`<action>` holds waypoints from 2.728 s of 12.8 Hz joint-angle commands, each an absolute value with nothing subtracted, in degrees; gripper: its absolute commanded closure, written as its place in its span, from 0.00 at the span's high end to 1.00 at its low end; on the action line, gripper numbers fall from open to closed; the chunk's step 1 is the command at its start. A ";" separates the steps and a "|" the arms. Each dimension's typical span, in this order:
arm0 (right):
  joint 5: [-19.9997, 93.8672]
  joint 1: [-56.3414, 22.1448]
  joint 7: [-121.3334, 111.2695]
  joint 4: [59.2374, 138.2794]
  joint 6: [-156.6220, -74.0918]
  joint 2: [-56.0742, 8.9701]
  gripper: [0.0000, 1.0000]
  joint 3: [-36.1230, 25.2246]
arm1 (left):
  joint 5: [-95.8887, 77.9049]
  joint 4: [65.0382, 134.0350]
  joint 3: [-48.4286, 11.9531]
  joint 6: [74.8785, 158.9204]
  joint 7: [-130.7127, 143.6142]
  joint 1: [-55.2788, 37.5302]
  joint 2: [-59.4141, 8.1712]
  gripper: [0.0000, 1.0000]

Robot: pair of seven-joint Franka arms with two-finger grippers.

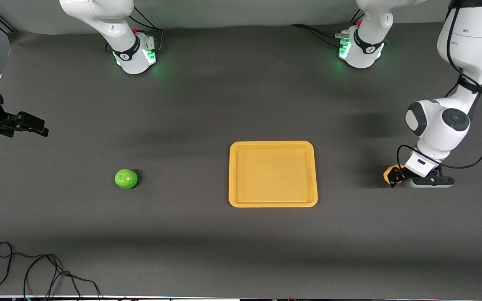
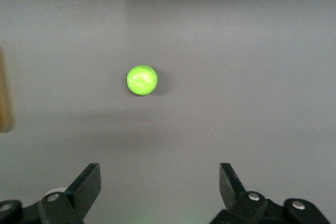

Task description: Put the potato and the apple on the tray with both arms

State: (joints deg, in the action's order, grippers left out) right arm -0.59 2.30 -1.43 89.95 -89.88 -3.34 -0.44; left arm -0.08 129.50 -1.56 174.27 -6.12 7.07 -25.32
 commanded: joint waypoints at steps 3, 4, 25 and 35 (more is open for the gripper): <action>-0.70 2.64 -2.29 88.59 -89.30 -3.96 1.00 -0.09 | -0.53 132.80 -1.93 176.84 -5.98 7.21 -24.26 0.88; -0.70 2.64 -2.29 88.68 -89.30 -3.96 1.00 -0.09 | -0.53 132.80 -1.93 176.84 -5.89 7.21 -24.26 0.80; -0.70 2.64 -2.29 88.68 -89.38 -3.96 1.00 -0.09 | -1.05 130.26 -1.67 177.10 20.07 8.53 -25.23 0.78; -0.70 2.64 -2.20 88.59 -89.38 -3.96 1.00 -0.09 | -1.41 130.52 5.01 178.33 45.32 8.53 -25.05 0.76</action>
